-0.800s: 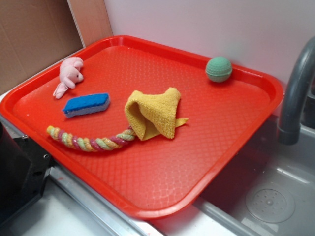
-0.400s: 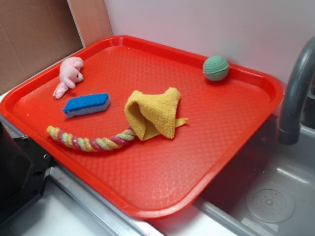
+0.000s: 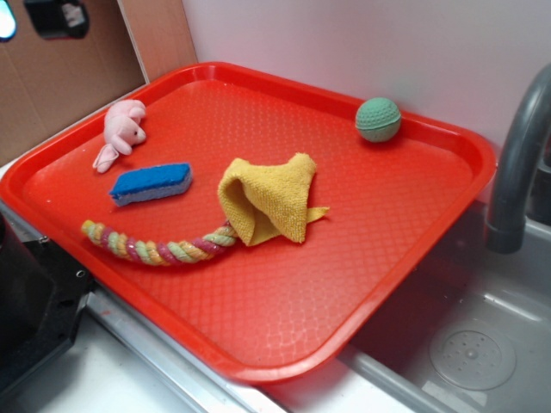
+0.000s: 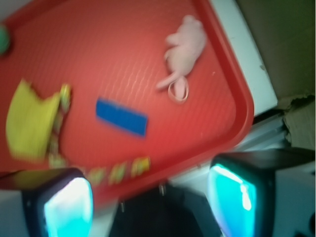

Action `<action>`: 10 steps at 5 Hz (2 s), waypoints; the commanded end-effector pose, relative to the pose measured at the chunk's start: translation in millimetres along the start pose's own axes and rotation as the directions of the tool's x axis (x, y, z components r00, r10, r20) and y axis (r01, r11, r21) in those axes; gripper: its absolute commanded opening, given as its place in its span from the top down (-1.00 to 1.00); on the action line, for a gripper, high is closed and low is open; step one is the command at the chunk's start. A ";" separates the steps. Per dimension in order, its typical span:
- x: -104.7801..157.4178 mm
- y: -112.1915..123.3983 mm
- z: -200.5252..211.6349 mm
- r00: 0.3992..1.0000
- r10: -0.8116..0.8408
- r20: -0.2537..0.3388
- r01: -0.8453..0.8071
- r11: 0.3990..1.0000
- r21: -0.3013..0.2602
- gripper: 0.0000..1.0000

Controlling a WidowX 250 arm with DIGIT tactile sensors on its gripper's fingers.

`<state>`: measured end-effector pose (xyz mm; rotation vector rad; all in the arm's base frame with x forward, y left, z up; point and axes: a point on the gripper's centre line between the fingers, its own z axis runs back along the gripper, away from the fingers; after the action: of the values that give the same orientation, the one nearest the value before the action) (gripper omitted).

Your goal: Grab the pink bunny.

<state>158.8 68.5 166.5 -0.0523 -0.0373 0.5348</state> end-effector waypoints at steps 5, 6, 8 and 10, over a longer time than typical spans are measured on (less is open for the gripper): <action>87.0 36.4 -110.8 0.981 0.064 0.186 -0.086 0.990 0.113 -1.00; 99.5 30.0 -124.8 0.986 0.050 0.160 -0.071 0.989 0.130 -1.00; 94.7 33.8 -130.9 0.997 0.015 0.074 -0.025 0.991 0.133 1.00; 57.8 19.5 -42.8 0.984 -0.168 0.064 0.164 0.984 0.063 1.00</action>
<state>198.2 101.9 109.6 0.0129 -0.0397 0.3859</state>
